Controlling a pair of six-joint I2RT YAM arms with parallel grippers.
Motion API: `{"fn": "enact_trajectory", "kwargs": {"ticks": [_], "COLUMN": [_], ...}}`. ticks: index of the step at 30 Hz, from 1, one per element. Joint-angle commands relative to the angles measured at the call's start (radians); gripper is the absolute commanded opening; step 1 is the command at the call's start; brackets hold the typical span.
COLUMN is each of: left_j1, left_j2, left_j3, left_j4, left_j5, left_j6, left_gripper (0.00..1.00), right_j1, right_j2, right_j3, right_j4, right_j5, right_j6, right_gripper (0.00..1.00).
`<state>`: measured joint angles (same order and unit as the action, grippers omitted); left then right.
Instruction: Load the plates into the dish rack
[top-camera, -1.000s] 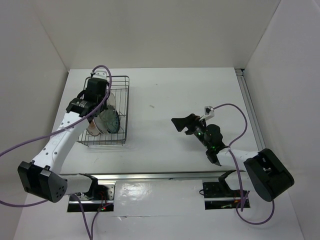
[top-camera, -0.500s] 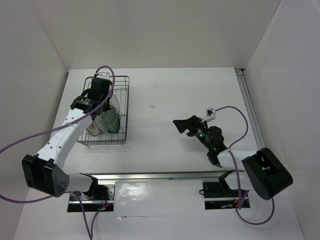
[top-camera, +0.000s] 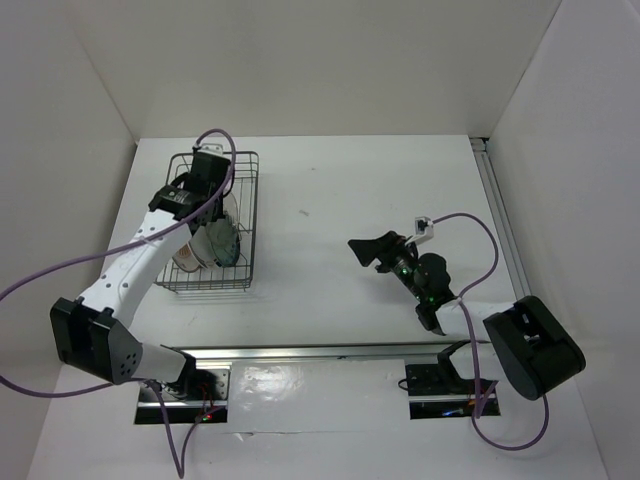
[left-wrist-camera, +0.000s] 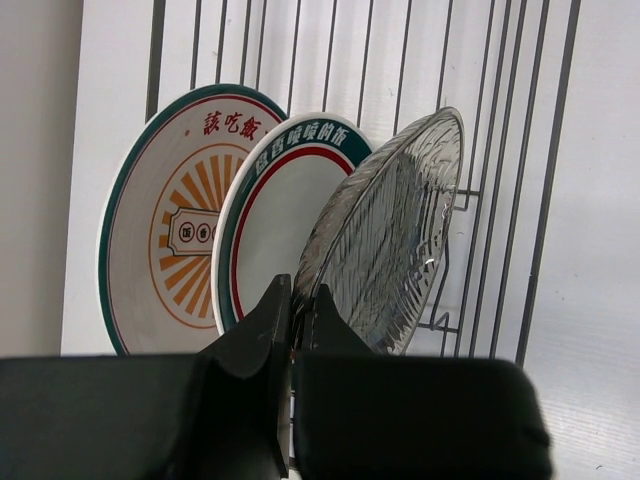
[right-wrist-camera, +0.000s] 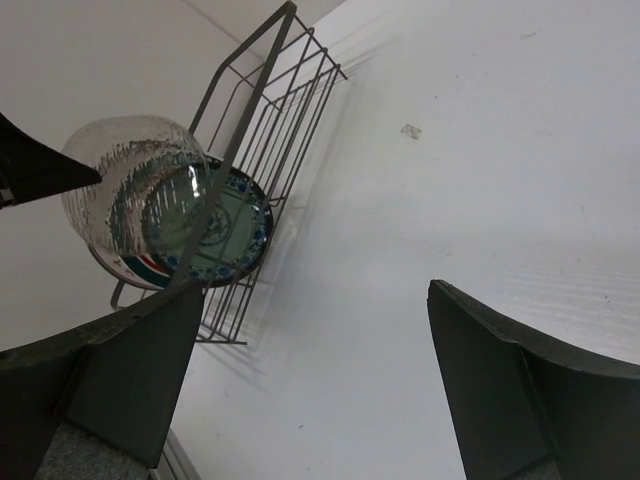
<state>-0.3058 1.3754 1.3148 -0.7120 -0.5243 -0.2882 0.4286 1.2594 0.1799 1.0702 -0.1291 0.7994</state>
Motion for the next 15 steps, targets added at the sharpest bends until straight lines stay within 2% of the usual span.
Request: {"fn": "enact_trajectory", "kwargs": {"ticks": [1, 9, 15], "left_j1": [-0.027, -0.038, -0.038], "left_j2": [0.02, 0.044, -0.002], "left_j3": [0.06, 0.069, 0.069], "left_j4": [-0.023, -0.052, -0.041], "left_j5": [-0.072, -0.106, -0.115], "left_j6": [-0.031, -0.055, -0.055], "left_gripper": [0.0, 0.0, 0.0], "right_j1": [-0.016, -0.025, -0.034], "right_j2": [-0.005, 0.005, 0.005], "right_j3": [-0.013, -0.013, -0.013], "right_j4": [0.096, 0.105, 0.105], "right_j5": [-0.021, -0.04, -0.049], "right_j6": [0.003, 0.012, 0.012], "right_gripper": [1.0, 1.0, 1.0]}}
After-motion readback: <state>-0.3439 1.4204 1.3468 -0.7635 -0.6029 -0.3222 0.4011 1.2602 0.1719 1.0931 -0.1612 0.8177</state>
